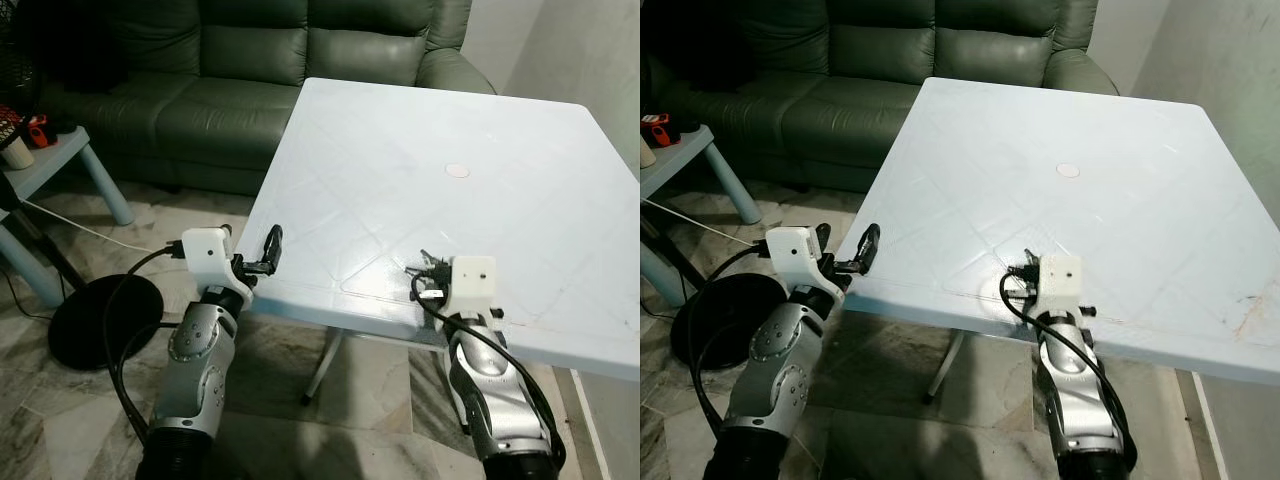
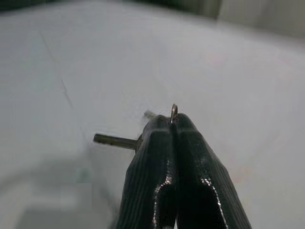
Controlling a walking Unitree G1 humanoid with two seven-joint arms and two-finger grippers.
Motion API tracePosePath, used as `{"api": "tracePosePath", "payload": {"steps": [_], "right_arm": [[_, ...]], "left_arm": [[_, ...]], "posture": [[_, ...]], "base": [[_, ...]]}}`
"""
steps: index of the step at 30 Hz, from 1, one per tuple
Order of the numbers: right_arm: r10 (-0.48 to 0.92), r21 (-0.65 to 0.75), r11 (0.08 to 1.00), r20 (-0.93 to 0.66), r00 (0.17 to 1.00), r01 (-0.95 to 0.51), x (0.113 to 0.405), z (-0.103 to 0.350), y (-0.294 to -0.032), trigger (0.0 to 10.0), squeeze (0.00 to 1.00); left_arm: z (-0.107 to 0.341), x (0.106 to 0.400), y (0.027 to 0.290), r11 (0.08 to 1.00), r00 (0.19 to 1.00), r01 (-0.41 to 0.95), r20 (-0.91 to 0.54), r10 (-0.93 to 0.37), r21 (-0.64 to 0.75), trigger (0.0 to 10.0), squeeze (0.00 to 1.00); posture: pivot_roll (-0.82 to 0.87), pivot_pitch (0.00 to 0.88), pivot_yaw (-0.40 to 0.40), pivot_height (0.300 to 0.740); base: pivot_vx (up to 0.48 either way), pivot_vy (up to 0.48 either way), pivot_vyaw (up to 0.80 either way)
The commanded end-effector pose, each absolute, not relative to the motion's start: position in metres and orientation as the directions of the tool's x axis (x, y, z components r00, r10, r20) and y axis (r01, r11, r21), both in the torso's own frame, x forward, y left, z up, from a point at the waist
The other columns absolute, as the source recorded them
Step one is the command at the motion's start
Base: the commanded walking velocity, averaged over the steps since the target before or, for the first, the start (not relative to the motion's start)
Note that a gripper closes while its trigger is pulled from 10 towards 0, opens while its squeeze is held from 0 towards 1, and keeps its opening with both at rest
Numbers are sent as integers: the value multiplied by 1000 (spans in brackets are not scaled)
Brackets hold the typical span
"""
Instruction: Hang keys on a hook
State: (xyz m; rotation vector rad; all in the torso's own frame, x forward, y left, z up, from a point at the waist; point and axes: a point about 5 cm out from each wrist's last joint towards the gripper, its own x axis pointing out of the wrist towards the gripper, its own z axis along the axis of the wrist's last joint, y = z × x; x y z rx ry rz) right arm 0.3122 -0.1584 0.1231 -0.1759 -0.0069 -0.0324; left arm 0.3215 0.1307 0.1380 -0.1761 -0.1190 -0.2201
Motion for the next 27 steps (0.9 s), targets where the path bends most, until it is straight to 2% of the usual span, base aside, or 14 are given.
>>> {"api": "tracePosePath", "payload": {"steps": [1,5,8,10,16,17,22,27], "right_arm": [[-14,-235,972,72,997,31,316,134,-158,0,0],[-3,-267,963,123,992,36,319,145,-158,0,0],[-13,-226,973,160,987,49,324,157,-158,0,0],[-34,-168,984,171,985,63,326,164,-158,0,0],[-56,25,998,202,978,52,327,184,-157,0,0],[-37,60,998,201,979,25,328,185,-156,10000,0],[125,120,978,309,943,-169,317,187,-149,10000,0],[152,89,978,322,934,-190,311,184,-148,10000,0]], "left_arm": [[141,325,132,963,967,230,142,-211,-137,10000,0],[147,329,132,964,965,229,160,-207,-133,10000,0],[156,335,130,970,962,219,189,-198,-101,10000,0],[162,338,128,976,960,210,201,-193,-65,10000,0],[169,340,126,964,959,224,208,-192,-143,10000,0],[169,341,125,963,958,229,210,-197,-145,10000,0],[167,347,117,947,948,284,195,-253,-149,10000,0],[169,348,120,943,948,285,199,-249,-175,10000,0]], "posture": [[-33,37,-33,732],[-36,21,-32,732],[-36,9,-32,732],[-37,5,-32,732],[-40,0,-32,732],[-40,6,-34,732],[-37,18,-43,732],[-44,25,-33,732]], "base": [[0,0,0],[0,0,0],[0,0,0],[0,0,0],[0,0,0],[0,0,0],[0,0,0],[0,0,0]]}}
